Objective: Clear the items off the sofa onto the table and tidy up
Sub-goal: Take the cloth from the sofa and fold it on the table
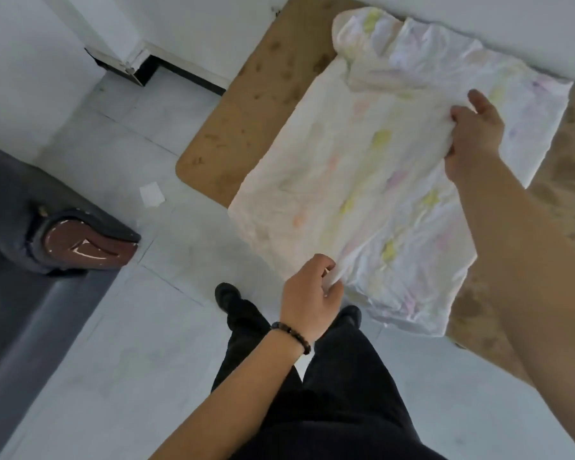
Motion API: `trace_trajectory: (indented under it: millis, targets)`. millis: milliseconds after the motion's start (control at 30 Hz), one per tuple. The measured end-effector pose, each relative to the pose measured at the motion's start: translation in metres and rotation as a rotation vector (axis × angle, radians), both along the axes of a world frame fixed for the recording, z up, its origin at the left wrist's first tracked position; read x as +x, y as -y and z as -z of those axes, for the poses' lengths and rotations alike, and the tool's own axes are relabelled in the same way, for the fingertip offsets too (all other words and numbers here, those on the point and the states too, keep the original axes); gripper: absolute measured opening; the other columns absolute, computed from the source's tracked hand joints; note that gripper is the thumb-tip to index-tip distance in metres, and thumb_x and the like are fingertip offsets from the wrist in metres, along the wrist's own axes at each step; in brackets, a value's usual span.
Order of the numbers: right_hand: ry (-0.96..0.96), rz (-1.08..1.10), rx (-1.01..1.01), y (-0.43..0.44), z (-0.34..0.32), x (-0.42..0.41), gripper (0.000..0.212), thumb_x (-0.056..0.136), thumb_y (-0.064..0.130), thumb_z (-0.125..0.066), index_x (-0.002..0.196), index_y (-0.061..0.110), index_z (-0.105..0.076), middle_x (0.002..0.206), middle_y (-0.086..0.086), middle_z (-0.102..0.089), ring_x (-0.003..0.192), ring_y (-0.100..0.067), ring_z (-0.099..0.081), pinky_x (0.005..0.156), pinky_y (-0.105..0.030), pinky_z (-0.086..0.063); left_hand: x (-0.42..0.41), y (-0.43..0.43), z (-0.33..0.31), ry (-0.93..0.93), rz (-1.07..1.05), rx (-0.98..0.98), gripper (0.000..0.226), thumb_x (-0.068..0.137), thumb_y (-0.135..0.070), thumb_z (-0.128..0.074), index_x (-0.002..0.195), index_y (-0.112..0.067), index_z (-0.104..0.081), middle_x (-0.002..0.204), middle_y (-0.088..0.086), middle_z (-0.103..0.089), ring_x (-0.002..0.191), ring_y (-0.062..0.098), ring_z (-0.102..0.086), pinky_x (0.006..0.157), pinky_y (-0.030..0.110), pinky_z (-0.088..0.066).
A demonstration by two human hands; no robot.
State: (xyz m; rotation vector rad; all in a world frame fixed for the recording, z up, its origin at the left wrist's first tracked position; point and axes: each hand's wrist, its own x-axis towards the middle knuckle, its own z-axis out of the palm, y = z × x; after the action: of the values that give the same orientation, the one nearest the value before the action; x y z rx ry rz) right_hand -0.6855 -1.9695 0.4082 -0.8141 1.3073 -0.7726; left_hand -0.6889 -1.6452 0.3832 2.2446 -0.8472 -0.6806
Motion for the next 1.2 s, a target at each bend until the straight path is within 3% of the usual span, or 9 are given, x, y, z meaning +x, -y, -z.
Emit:
trace_trajectory:
  millis: [100, 167, 300, 533, 600, 733, 933, 1067, 1200]
  targets:
    - [-0.23, -0.109, 0.101, 0.001, 0.045, -0.048, 0.054, 0.088, 0.019, -0.067, 0.139, 0.014, -0.049, 0.098, -0.003, -0.063, 0.076, -0.014, -0.063, 0.058, -0.021, -0.052, -0.038, 0.017, 0.03, -0.069, 0.036, 0.076, 0.01, 0.089, -0.02, -0.059, 0.095, -0.015, -0.052, 0.078, -0.012, -0.047, 0.066, 0.012, -0.049, 0.06, 0.024, -0.041]
    - [-0.237, -0.248, 0.178, -0.008, 0.067, -0.068, 0.054, 0.086, 0.02, -0.073, 0.132, -0.001, -0.052, 0.09, -0.006, -0.063, 0.078, -0.02, -0.067, 0.064, -0.027, -0.058, -0.055, 0.023, 0.048, -0.122, 0.042, 0.125, 0.01, 0.088, -0.018, -0.059, 0.096, -0.015, -0.054, 0.086, -0.007, -0.053, 0.075, 0.014, -0.053, 0.069, 0.027, -0.047]
    - [-0.274, -0.299, 0.154, -0.026, 0.088, -0.084, 0.038, 0.081, 0.022, -0.079, 0.11, 0.007, -0.06, 0.087, -0.011, -0.067, 0.066, -0.02, -0.068, 0.069, -0.039, -0.06, -0.07, 0.021, 0.071, -0.119, 0.045, 0.193, 0.013, 0.088, -0.012, -0.059, 0.099, -0.015, -0.055, 0.09, -0.007, -0.052, 0.078, 0.011, -0.051, 0.071, 0.02, -0.041]
    - [-0.444, -0.651, 0.09, -0.065, 0.084, -0.105, 0.023, 0.083, 0.034, -0.074, 0.077, 0.013, -0.067, 0.077, -0.008, -0.074, 0.052, -0.013, -0.065, 0.047, -0.019, -0.046, -0.083, -0.001, 0.073, 0.058, -0.026, 0.08, 0.011, 0.088, -0.013, -0.06, 0.099, -0.016, -0.061, 0.09, -0.002, -0.06, 0.073, 0.014, -0.055, 0.069, 0.026, -0.048]
    - [-0.355, -0.57, 0.044, -0.074, 0.08, -0.112, 0.017, 0.087, 0.029, -0.069, 0.079, 0.014, -0.066, 0.087, -0.01, -0.075, 0.071, -0.021, -0.072, 0.062, -0.029, -0.056, -0.092, -0.005, 0.066, 0.152, -0.049, -0.017, 0.011, 0.089, -0.015, -0.062, 0.099, -0.016, -0.064, 0.089, -0.002, -0.061, 0.067, 0.011, -0.055, 0.065, 0.022, -0.048]
    - [-0.308, -0.321, -0.116, -0.08, 0.066, -0.146, 0.015, 0.099, 0.029, -0.051, 0.095, 0.016, -0.057, 0.093, -0.002, -0.066, 0.07, -0.015, -0.069, 0.054, -0.024, -0.056, -0.121, -0.001, 0.051, 0.166, -0.078, -0.203, 0.014, 0.087, -0.015, -0.066, 0.101, -0.015, -0.066, 0.088, -0.004, -0.06, 0.064, 0.005, -0.053, 0.062, 0.005, -0.041]
    - [-0.562, -0.272, -0.272, -0.079, 0.121, -0.215, 0.027, 0.094, 0.038, -0.052, 0.107, 0.018, -0.065, 0.094, 0.003, -0.066, 0.087, -0.018, -0.066, 0.075, -0.037, -0.06, -0.178, 0.013, 0.095, 0.047, 0.095, -0.119, 0.009, 0.086, -0.012, -0.064, 0.095, -0.014, -0.062, 0.087, 0.001, -0.059, 0.067, 0.017, -0.058, 0.065, 0.035, -0.053]
    - [-0.591, -0.245, -0.355, -0.085, 0.136, -0.223, 0.027, 0.097, 0.039, -0.051, 0.11, 0.02, -0.065, 0.081, 0.015, -0.059, 0.077, -0.002, -0.057, 0.061, 0.0, -0.039, -0.176, 0.019, 0.123, -0.043, 0.235, -0.02, 0.021, 0.091, -0.03, -0.062, 0.104, -0.014, -0.063, 0.099, -0.001, -0.065, 0.089, 0.016, -0.063, 0.077, 0.032, -0.052]
    - [-0.605, -0.223, -0.398, -0.087, 0.133, -0.219, 0.027, 0.097, 0.039, -0.049, 0.11, 0.021, -0.064, 0.079, 0.018, -0.06, 0.073, 0.006, -0.054, 0.062, -0.001, -0.037, -0.136, 0.02, 0.12, 0.327, 0.155, -0.22, 0.02, 0.091, -0.022, -0.06, 0.106, -0.011, -0.066, 0.109, 0.006, -0.064, 0.1, 0.022, -0.061, 0.076, 0.034, -0.054]
